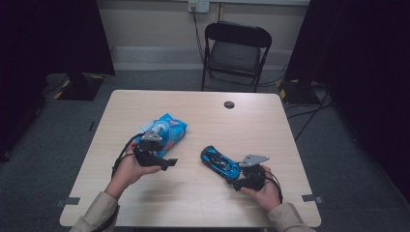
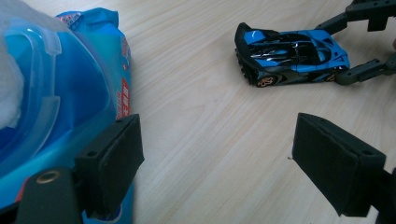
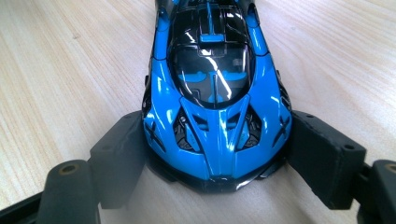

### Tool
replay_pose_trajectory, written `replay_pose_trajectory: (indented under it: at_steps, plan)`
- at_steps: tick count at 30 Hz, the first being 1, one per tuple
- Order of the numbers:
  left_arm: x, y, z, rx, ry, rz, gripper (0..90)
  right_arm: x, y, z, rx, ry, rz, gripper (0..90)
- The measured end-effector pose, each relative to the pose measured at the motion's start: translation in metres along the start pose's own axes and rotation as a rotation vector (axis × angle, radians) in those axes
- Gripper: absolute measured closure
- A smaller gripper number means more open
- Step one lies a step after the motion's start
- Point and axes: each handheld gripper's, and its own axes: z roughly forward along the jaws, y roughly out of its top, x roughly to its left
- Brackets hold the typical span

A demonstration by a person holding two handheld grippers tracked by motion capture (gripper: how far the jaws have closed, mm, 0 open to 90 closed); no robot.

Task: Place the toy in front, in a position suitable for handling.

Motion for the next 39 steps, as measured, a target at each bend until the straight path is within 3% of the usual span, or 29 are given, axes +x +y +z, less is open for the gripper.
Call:
replay_pose_trajectory:
  at_steps: [5, 9, 19, 28, 31, 39]
  plan:
    - [0.002, 0.009, -0.007, 0.01, 0.009, 0.008, 17.6, 0.0, 0.0, 0.0, 0.0, 0.0, 0.0, 22.8]
    - [0.006, 0.018, -0.015, -0.01, 0.019, -0.005, 18.1, 0.0, 0.0, 0.0, 0.0, 0.0, 0.0, 22.7]
    - [0.025, 0.041, -0.028, -0.028, 0.048, -0.011, 18.2, 0.0, 0.0, 0.0, 0.0, 0.0, 0.0, 22.8]
    - [0.045, 0.049, -0.025, -0.03, 0.097, -0.054, 17.2, 0.0, 0.0, 0.0, 0.0, 0.001, 0.0, 22.7]
    - [0.05, 0.049, -0.022, -0.025, 0.122, -0.051, 17.4, 0.0, 0.0, 0.0, 0.0, 0.001, 0.0, 22.8]
    - [0.059, 0.047, -0.014, -0.017, 0.128, -0.032, 24.5, 0.0, 0.0, 0.0, 0.0, 0.001, 0.0, 22.8]
